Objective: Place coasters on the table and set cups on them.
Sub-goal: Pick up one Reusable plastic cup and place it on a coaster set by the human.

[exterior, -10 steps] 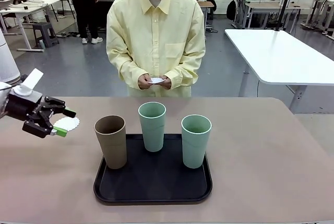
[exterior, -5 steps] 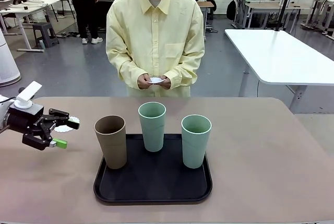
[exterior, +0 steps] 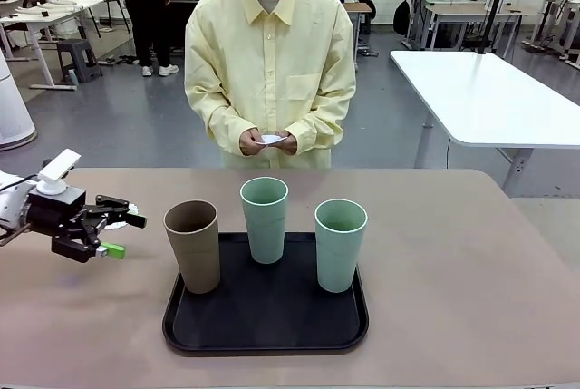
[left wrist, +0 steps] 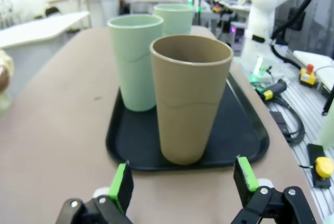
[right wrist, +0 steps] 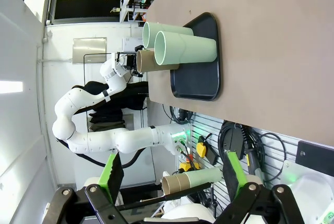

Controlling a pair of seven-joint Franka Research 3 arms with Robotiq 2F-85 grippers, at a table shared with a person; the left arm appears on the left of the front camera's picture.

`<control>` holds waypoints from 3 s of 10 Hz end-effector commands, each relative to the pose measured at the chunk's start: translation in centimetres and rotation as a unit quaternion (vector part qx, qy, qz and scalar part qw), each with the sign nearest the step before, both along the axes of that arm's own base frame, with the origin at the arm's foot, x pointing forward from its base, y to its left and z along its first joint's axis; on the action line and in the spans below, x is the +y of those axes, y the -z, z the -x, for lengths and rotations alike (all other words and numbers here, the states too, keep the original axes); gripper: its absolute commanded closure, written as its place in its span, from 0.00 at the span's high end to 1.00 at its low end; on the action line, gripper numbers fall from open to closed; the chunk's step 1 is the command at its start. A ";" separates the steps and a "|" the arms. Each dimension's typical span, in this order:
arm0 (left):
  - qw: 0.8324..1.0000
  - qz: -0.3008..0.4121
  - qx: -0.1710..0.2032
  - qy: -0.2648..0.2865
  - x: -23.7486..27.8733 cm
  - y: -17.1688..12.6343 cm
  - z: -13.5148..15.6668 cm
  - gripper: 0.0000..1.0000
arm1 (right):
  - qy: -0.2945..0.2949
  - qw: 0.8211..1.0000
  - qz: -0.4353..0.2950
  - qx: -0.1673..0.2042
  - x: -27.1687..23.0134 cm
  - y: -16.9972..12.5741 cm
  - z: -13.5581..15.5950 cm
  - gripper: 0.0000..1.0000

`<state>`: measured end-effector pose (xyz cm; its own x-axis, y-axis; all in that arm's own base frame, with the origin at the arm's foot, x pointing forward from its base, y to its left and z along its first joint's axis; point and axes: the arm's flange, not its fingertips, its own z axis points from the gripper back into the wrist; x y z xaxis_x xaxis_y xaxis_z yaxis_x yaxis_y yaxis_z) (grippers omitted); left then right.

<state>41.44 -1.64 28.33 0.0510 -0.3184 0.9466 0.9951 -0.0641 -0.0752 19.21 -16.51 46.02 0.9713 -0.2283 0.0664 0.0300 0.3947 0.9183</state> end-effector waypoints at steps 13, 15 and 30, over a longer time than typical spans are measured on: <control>0.999 0.015 -0.009 0.033 -8.0 2.1 -2.6 1.00 | -0.002 1.000 -0.005 -0.010 -0.2 0.0 -0.1 1.00; 0.999 0.015 -0.006 0.040 -8.6 2.1 -2.4 1.00 | -0.002 1.000 -0.005 -0.010 -0.2 0.0 -0.1 1.00; 0.993 0.017 -0.003 0.114 -11.2 3.4 1.0 1.00 | -0.002 1.000 -0.005 -0.010 -0.2 0.0 -0.1 1.00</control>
